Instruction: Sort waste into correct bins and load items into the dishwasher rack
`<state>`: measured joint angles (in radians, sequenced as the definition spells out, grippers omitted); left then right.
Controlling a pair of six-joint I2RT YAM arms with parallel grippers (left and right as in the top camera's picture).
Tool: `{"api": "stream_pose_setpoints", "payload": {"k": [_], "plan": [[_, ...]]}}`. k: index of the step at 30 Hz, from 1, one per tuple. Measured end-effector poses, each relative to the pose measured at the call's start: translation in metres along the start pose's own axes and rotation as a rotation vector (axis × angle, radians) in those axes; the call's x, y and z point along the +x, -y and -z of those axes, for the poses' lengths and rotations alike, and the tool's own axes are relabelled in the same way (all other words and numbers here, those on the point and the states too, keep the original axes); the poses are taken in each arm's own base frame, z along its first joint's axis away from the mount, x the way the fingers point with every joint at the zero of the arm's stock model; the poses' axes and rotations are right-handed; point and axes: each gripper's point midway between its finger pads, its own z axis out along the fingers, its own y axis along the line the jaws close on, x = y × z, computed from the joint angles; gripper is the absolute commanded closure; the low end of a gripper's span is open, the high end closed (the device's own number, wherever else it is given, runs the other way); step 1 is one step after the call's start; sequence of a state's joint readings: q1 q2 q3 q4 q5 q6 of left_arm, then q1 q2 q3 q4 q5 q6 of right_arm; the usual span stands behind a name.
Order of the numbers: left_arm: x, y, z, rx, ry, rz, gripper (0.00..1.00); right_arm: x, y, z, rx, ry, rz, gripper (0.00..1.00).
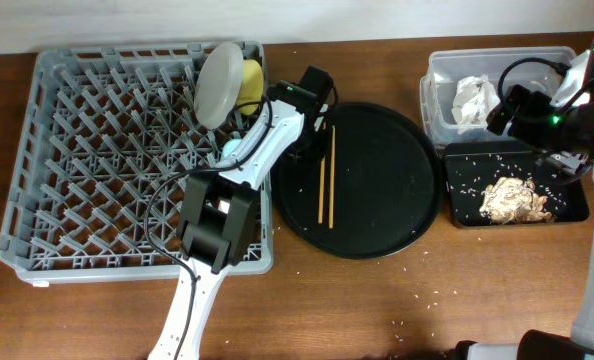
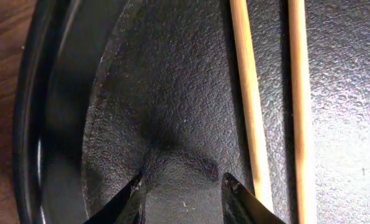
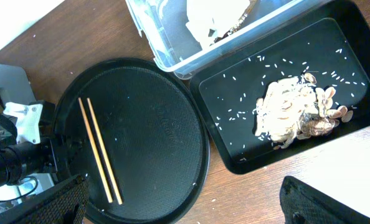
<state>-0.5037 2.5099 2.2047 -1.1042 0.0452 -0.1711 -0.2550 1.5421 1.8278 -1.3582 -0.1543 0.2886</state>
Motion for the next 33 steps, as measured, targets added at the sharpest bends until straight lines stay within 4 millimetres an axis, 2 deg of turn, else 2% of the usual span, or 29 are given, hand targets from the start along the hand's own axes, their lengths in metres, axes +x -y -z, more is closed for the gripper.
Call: {"api": "stream_pose_setpoints", "payload": {"k": [6,9,11,13,16,18,21,22,24,26,28,33], "plan": [[-0.002,0.001,0.000,0.005,0.008,-0.045,0.59,0.000,0.000,0.000,0.000,0.000,0.000,0.01],[-0.002,0.002,0.000,0.008,0.008,-0.079,0.44,0.000,0.000,0.000,0.000,0.000,0.000,0.01],[-0.001,0.006,0.000,0.032,0.006,-0.123,0.39,0.000,0.000,0.000,0.000,0.000,0.000,0.02],[-0.003,0.008,0.005,0.043,0.014,-0.143,0.40,0.000,0.000,0.000,0.000,0.000,0.000,0.01],[0.001,0.013,0.025,0.055,0.011,-0.108,0.40,0.000,0.000,0.000,0.000,0.000,0.000,0.02],[0.003,0.016,0.027,0.065,0.003,-0.079,0.40,0.000,0.000,0.000,0.000,0.000,0.000,0.02],[0.009,0.036,0.027,0.107,-0.011,-0.038,0.40,0.000,0.000,0.000,0.000,0.000,0.000,0.02],[0.012,0.048,0.026,0.078,-0.011,-0.023,0.41,0.000,0.000,0.000,0.000,0.000,0.000,0.01],[0.016,0.059,0.025,0.020,0.001,-0.005,0.49,0.000,0.000,0.000,0.000,0.000,0.000,0.02],[0.013,0.058,0.025,-0.050,0.033,0.039,0.50,0.000,0.000,0.000,0.000,0.000,0.000,0.01],[0.011,0.054,0.025,-0.070,0.045,0.076,0.53,0.000,0.000,0.000,0.000,0.000,0.000,0.02],[0.009,0.053,0.025,-0.072,0.055,0.132,0.53,0.000,0.000,0.000,0.000,0.000,0.000,0.01]]}}
